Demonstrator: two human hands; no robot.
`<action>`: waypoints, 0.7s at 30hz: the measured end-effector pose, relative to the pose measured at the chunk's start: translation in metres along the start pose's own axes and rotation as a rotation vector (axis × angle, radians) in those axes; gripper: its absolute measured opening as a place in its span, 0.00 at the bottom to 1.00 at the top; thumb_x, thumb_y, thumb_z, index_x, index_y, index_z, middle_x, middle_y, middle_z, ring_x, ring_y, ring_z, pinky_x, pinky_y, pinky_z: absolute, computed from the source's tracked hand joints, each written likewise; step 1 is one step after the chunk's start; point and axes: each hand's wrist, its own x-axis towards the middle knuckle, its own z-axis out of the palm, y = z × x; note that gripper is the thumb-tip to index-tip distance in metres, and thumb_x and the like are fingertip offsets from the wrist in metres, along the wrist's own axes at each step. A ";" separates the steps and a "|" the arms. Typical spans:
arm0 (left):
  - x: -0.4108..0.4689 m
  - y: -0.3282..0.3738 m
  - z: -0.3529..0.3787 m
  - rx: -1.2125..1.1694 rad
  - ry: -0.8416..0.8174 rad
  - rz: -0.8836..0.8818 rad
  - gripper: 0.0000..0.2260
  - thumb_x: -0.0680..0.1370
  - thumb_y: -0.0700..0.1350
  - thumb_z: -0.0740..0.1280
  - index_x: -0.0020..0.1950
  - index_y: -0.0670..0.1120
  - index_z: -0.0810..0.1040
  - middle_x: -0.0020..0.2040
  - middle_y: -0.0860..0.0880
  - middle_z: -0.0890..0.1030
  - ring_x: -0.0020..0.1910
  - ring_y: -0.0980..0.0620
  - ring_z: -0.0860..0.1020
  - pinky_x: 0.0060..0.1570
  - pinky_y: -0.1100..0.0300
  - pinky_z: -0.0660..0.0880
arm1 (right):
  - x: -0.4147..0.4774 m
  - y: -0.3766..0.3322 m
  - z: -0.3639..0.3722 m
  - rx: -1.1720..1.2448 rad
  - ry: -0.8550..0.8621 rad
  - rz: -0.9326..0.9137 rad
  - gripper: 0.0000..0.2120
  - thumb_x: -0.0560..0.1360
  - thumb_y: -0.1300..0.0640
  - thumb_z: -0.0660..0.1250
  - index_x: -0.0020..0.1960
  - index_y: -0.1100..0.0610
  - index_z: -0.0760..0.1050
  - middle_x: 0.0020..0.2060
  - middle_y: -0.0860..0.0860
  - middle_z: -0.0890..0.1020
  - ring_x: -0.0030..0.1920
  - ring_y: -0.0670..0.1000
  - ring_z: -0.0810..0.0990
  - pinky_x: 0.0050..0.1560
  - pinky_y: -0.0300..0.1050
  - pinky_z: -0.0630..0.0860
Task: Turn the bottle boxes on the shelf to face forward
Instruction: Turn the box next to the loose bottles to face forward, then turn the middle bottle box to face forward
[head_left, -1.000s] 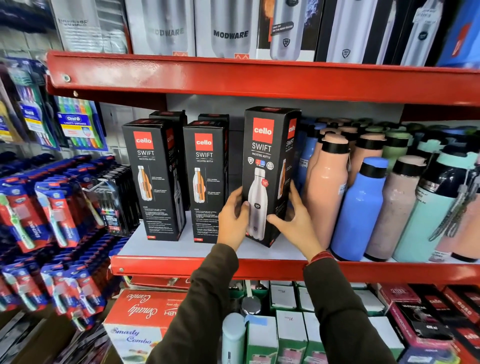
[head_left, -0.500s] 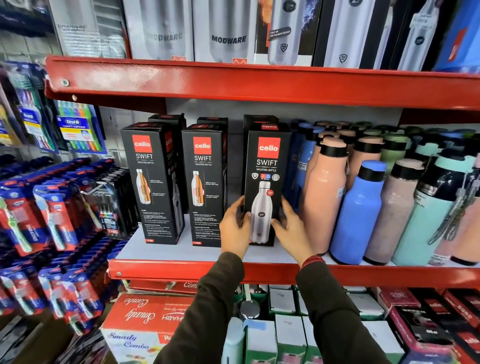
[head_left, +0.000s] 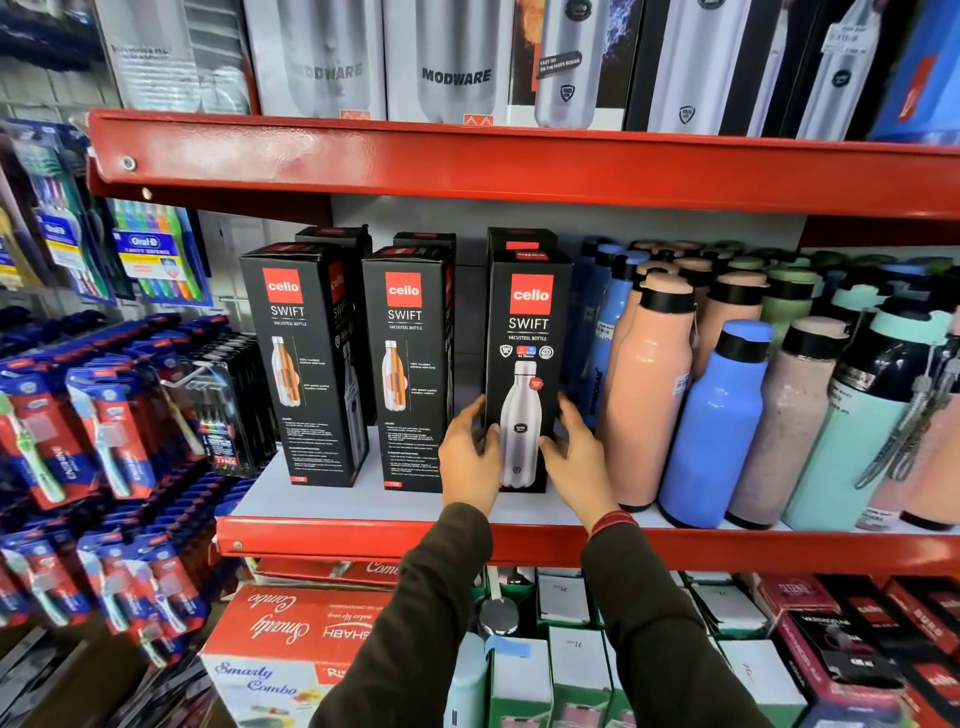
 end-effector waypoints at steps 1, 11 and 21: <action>-0.001 0.000 0.000 0.004 0.002 -0.009 0.19 0.80 0.39 0.65 0.71 0.46 0.71 0.66 0.44 0.78 0.61 0.54 0.77 0.64 0.62 0.72 | -0.002 -0.002 0.001 -0.004 0.032 -0.005 0.32 0.76 0.69 0.63 0.76 0.51 0.61 0.70 0.52 0.74 0.71 0.51 0.72 0.72 0.51 0.68; -0.018 0.003 -0.017 0.142 0.100 0.177 0.19 0.80 0.40 0.63 0.71 0.50 0.71 0.59 0.52 0.76 0.57 0.51 0.78 0.61 0.48 0.76 | -0.023 -0.012 0.005 0.058 0.401 -0.057 0.08 0.72 0.65 0.72 0.48 0.57 0.76 0.41 0.50 0.78 0.39 0.45 0.77 0.43 0.45 0.79; -0.007 0.012 -0.075 0.225 0.362 0.356 0.22 0.81 0.41 0.61 0.75 0.43 0.64 0.72 0.44 0.67 0.72 0.56 0.63 0.72 0.69 0.55 | -0.039 -0.062 0.063 0.180 0.151 -0.223 0.15 0.78 0.59 0.67 0.65 0.55 0.77 0.54 0.41 0.80 0.51 0.33 0.79 0.49 0.25 0.74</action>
